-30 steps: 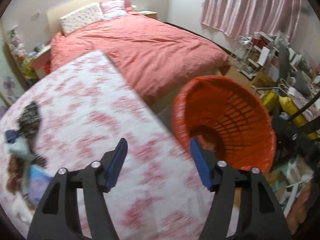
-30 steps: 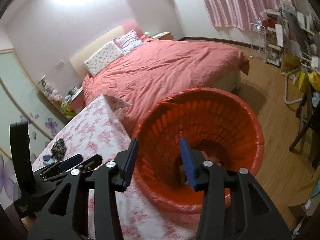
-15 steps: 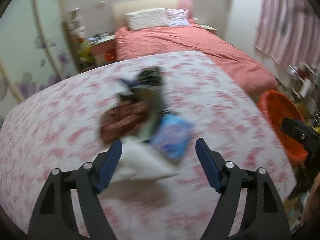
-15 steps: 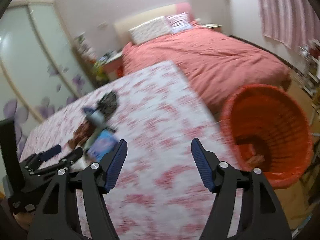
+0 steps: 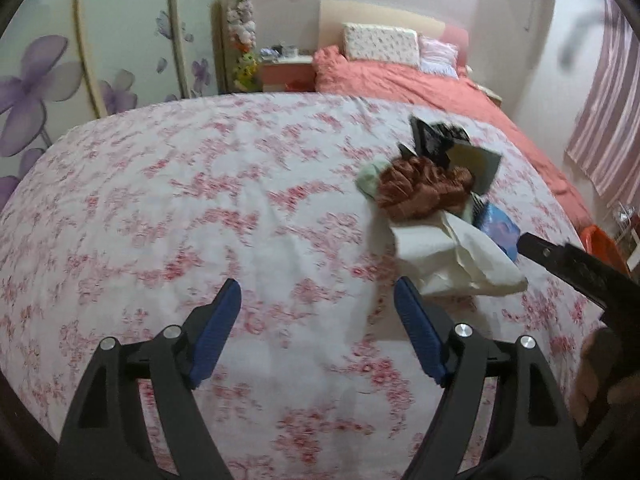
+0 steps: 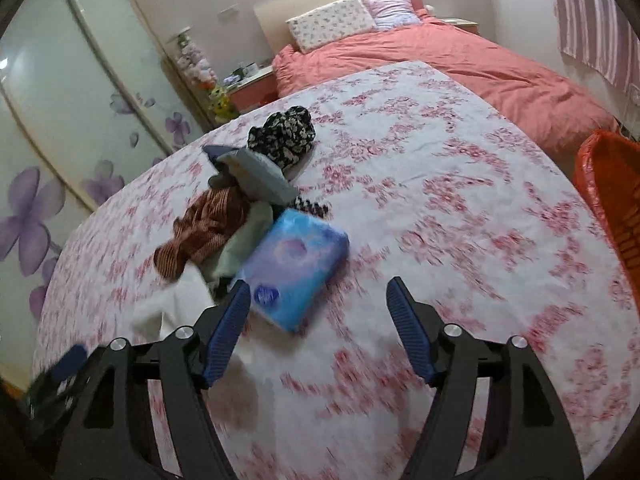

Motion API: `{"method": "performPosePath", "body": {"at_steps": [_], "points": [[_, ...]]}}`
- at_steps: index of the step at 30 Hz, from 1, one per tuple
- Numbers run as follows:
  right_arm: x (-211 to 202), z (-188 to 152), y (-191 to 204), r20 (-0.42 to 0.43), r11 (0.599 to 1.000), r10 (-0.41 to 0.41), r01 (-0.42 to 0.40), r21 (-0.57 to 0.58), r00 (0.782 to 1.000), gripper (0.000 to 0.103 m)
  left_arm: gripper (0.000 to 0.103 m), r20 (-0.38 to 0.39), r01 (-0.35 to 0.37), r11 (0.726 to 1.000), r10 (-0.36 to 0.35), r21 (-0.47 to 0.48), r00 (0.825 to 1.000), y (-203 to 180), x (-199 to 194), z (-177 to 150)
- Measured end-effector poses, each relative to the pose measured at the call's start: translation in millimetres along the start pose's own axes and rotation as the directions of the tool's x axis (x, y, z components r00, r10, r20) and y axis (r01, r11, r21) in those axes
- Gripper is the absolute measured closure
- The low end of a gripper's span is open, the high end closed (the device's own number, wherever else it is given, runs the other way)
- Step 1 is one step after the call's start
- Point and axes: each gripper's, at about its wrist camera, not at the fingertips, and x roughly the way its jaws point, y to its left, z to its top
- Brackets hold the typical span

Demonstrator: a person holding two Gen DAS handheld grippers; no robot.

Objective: Collect trash
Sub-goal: 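Grasp the blue tissue pack with the right tool while the left tool grasps the white tissue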

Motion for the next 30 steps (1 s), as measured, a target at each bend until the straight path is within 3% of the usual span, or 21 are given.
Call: {"method": "performPosePath", "body": {"at_steps": [5, 13, 14, 17, 22, 26, 30], "points": [[15.8, 8.1, 12.9, -0.035, 0.999, -0.016, 0.017, 0.032, 0.999, 0.028, 0.025, -0.004, 0.018, 0.998, -0.018, -0.065, 1.000, 13.9, -1.5, -1.8], [34.6, -1.2, 36.0, -0.060, 0.991, -0.099, 0.093, -0.099, 0.993, 0.029, 0.025, -0.029, 0.008, 0.997, -0.010, -0.075, 1.000, 14.4, 3.6, -3.8], [34.6, -1.2, 35.3, -0.058, 0.989, -0.102, 0.095, -0.117, 0.993, 0.034, 0.025, -0.029, 0.010, 0.997, -0.012, -0.072, 1.000, 13.1, 3.3, -3.6], [28.2, -0.7, 20.0, -0.050, 0.986, -0.116, 0.108, -0.129, 0.992, 0.040, 0.025, -0.025, 0.025, 0.998, -0.026, -0.057, 0.999, 3.8, 2.8, -1.0], [11.1, -0.2, -21.9, -0.026, 0.984, -0.155, 0.152, -0.098, 0.988, 0.041, 0.021, -0.028, 0.081, 0.996, -0.082, -0.035, 0.996, -20.0, 6.0, 2.9], [6.5, 1.4, -37.0, -0.024, 0.989, -0.125, 0.123, -0.082, 0.992, 0.040, 0.017, -0.026, 0.113, 0.993, -0.113, -0.015, 0.993, -42.3, 10.7, 7.1], [8.5, 2.6, -36.1, -0.019, 0.989, -0.124, 0.122, -0.077, 0.992, 0.032, 0.014, -0.035, 0.123, 0.992, -0.124, -0.016, 0.992, -57.6, 16.2, 10.4]]}}
